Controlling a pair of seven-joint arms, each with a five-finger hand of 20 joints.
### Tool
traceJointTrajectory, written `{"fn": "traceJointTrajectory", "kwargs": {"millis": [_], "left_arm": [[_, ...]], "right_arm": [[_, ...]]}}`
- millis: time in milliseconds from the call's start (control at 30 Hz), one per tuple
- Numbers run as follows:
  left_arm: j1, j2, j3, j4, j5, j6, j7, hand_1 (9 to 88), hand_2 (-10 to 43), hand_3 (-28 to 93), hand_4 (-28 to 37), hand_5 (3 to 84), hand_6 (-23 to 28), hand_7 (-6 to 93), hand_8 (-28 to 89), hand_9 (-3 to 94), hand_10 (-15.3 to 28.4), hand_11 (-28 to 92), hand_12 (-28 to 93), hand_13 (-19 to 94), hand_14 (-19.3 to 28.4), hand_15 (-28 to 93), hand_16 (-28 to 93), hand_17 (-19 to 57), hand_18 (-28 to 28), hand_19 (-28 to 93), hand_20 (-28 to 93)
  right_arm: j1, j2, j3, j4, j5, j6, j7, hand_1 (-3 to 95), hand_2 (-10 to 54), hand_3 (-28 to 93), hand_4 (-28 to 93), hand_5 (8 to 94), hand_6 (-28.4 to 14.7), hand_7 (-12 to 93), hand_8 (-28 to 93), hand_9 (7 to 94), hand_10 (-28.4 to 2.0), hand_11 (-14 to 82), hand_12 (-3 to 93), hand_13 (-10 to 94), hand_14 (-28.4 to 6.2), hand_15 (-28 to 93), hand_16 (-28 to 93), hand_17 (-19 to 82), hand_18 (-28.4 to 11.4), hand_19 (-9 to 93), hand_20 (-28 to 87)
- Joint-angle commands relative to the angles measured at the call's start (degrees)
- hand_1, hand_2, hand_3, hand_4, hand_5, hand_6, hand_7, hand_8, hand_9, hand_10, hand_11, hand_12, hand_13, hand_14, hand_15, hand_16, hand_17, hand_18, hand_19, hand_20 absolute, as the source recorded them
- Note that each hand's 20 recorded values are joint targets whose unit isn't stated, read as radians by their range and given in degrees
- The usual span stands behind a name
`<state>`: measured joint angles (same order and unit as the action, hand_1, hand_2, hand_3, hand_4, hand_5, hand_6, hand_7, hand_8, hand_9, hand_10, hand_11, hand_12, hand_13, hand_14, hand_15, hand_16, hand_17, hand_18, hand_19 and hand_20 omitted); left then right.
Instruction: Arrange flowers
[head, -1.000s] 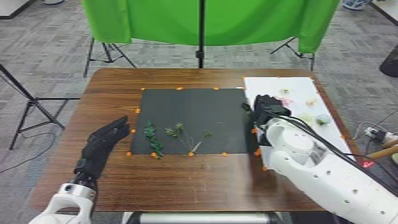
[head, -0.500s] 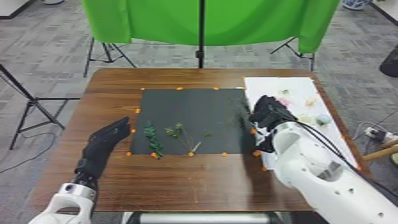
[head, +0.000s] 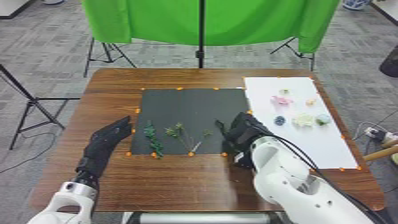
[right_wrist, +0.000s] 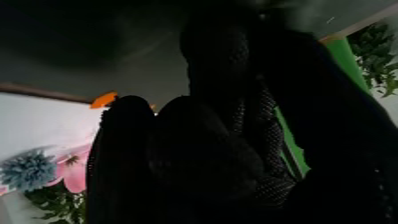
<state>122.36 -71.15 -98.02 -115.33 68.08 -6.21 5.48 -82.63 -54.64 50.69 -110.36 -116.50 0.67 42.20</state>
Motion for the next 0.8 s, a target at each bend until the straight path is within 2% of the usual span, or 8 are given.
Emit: {"fn": "traceJointTrajectory", "kwargs": {"millis": [33, 67, 133, 433, 567, 633, 700, 800], "left_arm": [[0.5, -0.51, -0.23, 0.14, 0.63, -1.27, -1.02, 25.5, -3.9, 65, -18.7, 41.6, 4.8, 3.6, -4, 37.4, 11.7, 9, 16, 29, 16.2, 9, 6, 0.0, 13.4, 3, 18], [0.6, -0.47, -0.24, 0.12, 0.53, -1.29, -1.0, 25.5, -3.9, 65, -18.7, 41.6, 4.8, 3.7, -4, 37.4, 11.7, 9, 16, 29, 16.2, 9, 6, 0.0, 13.4, 3, 18], [0.5, -0.51, -0.31, 0.15, 0.69, -1.4, -1.06, 25.5, -3.9, 65, -18.6, 41.6, 4.8, 3.7, -4, 37.4, 11.7, 9, 16, 28, 16.2, 9, 6, 0.0, 13.4, 3, 18], [0.9, -0.75, -0.52, 0.04, 0.63, -1.59, -1.11, 25.6, -3.7, 64, -18.4, 41.5, 4.8, 3.5, -4, 37.3, 11.7, 9, 16, 28, 16.2, 9, 6, -0.1, 13.5, 3, 18], [0.8, -0.84, -0.49, 0.01, 0.66, -1.74, -1.06, 25.6, -3.6, 64, -18.3, 41.4, 4.8, 3.5, -4, 37.3, 11.7, 9, 16, 28, 16.2, 9, 6, -0.1, 13.5, 3, 18], [0.9, -0.78, -0.57, -0.01, 0.61, -1.59, -1.05, 25.5, -3.7, 64, -18.3, 41.5, 4.8, 3.5, -4, 37.3, 11.6, 9, 16, 28, 16.3, 9, 6, -0.2, 13.5, 3, 18], [0.8, -0.64, -0.61, 0.02, 0.55, -1.44, -1.21, 25.6, -3.7, 64, -18.3, 41.5, 4.9, 3.5, -4, 37.3, 11.6, 9, 16, 28, 16.3, 9, 6, -0.2, 13.5, 3, 18], [0.5, -0.75, -0.41, 0.11, 0.63, -1.57, -1.22, 25.5, -3.7, 64, -18.3, 41.4, 4.8, 3.4, -4, 37.3, 11.6, 9, 16, 28, 16.2, 9, 6, -0.2, 13.5, 3, 18]], "right_arm": [[-0.6, -0.3, -0.2, 0.4, 0.4, 0.2, -0.6, 43.1, -9.5, 58, -11, 84.6, -2.9, 29, 8, 93.2, -11.5, 42.3, 26.0, 94, -3.3, 65, 24, 74, -8.7, 93, 55], [-0.7, -0.3, -0.2, 0.3, 0.2, 0.1, -0.6, 41.5, -9.5, 58, -12, 84.6, -2.9, 31, -1, 93.1, -11.5, 42.3, 25.9, 94, -3.3, 65, 23, 74, -8.6, 93, 55], [-0.8, -0.3, -0.1, 0.3, 0.1, 0.2, -0.9, 39.5, -9.5, 57, -13, 84.6, -3.0, 31, -4, 93.0, -11.4, 42.4, 25.9, 94, -3.3, 65, 23, 74, -8.5, 93, 54], [-4.4, 1.4, 4.7, -3.8, -2.3, -0.5, -1.1, 33.7, -9.5, 53, -17, 84.0, -3.7, 31, -5, 91.8, -11.9, 42.2, 25.8, 94, -3.5, 64, 24, 74, -8.4, 93, 53], [-7.1, 2.5, 9.6, -6.1, -4.3, 2.4, -1.0, 28.4, -9.5, 56, -14, 83.4, -4.3, 28, -5, 90.7, -12.5, 41.4, 25.9, 94, -3.9, 61, 25, 72, -9.3, 93, 53], [-7.4, 3.3, 11.1, -5.8, -7.9, 5.6, -0.6, 28.6, -9.5, 58, -13, 80.6, -4.4, 24, -5, 88.6, -13.5, 39.3, 26.5, 94, -4.3, 57, 30, 69, -10.2, 93, 53], [-6.5, 4.3, 11.6, -4.2, -11.8, 7.5, 0.4, 32.8, -9.5, 60, -13, 75.4, -4.5, 19, -5, 84.2, -14.8, 34.2, 26.9, 91, -5.0, 55, 33, 66, -11.0, 93, 52], [-4.9, 6.0, 12.3, -2.0, -13.6, 7.2, 1.7, 36.9, -9.5, 60, -14, 68.6, -4.4, 17, -4, 75.6, -16.2, 28.3, 27.2, 86, -6.5, 56, 33, 62, -12.1, 93, 52]]}}
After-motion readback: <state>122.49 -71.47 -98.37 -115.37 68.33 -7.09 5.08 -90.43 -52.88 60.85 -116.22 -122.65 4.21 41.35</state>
